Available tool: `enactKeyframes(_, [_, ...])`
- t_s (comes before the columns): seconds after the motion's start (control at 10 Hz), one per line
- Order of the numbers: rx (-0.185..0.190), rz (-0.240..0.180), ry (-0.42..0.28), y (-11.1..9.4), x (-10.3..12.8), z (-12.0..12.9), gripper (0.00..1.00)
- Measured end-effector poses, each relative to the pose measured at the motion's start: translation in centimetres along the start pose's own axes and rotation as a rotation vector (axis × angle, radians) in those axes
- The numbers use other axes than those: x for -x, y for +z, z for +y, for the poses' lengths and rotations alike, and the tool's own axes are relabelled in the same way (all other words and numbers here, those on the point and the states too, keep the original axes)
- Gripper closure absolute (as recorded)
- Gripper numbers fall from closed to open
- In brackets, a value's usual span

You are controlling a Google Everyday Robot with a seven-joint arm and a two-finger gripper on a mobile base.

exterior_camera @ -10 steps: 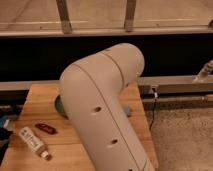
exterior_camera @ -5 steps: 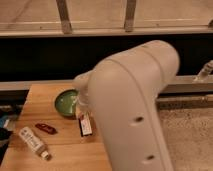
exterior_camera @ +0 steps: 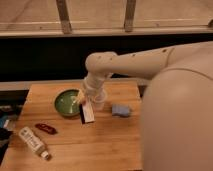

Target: Place the eraser in the ceramic cup

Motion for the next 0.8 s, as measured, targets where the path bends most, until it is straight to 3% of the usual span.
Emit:
enactKeyframes(0.2, [0.040,-0.084,-0.026,-3.2,2.9,-1.3,1.00])
enactKeyframes(0.5, [0.077,-0.240,-0.076,-6.2,7.6,-2.4,1.00])
enactKeyframes(0.7, [0.115,-0.410,-0.133,-7.5,9.8,-2.9,1.00])
enactKeyframes(0.8, [0.122,-0.461,-0.145,-8.0,10.2,-3.3,1.00])
